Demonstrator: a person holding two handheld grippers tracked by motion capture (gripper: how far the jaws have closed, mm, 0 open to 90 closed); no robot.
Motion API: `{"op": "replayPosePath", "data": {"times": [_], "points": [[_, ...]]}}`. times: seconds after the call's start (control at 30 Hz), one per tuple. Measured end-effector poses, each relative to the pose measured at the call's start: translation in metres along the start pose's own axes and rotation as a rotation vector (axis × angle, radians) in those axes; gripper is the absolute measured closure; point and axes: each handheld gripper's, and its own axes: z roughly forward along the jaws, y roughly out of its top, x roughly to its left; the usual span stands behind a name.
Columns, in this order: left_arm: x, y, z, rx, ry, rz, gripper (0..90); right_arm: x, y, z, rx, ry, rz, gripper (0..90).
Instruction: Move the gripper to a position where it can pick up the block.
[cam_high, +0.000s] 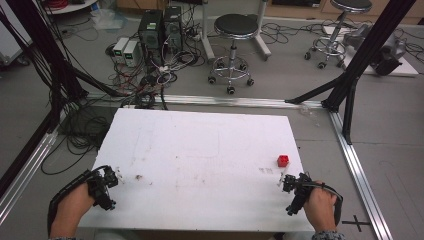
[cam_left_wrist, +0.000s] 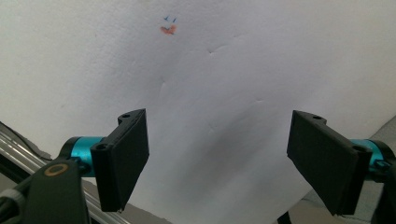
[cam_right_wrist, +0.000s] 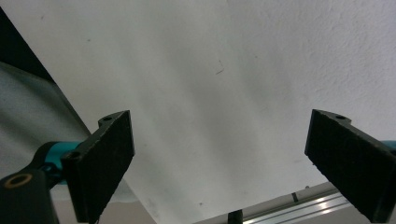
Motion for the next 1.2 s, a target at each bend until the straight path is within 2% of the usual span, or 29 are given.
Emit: {"op": "replayPosePath", "data": {"times": [0.17, 0.33, 0.53, 0.77, 0.8, 0.97, 1.2], "points": [[-0.0003, 0.0002, -0.0032, -0.005, 0.011, -0.001, 21.2, 0.0006, -0.0012, -0.0044, -0.009, -0.006, -0.002, 7.5], [-0.0005, 0.0001, -0.0046, -0.019, 0.002, -0.013, 21.2, 0.0012, -0.0012, -0.0061, -0.017, -0.005, -0.001, 7.5], [0.0006, -0.0017, -0.0001, -0.004, -0.004, -0.016, 21.2, 0.0008, 0.0007, -0.0059, -0.01, -0.004, -0.009, 7.5], [-0.0001, -0.0017, -0.0018, -0.011, 0.0, -0.018, 21.3, 0.0008, 0.0014, -0.0045, -0.001, -0.001, -0.021, 7.5], [-0.0004, -0.0015, -0.0018, -0.013, 0.0, -0.018, 21.3, 0.0006, 0.0013, -0.0039, -0.004, 0.001, -0.034, 7.5], [-0.0011, -0.0005, -0.0023, -0.016, 0.0, -0.007, 21.4, 0.0, -0.0015, -0.0059, -0.017, -0.005, -0.014, 7.5], [0.0001, -0.002, -0.0037, -0.022, 0.0, -0.014, 21.4, -0.0023, -0.0025, -0.007, -0.033, 0.006, -0.027, 7.5]]}}
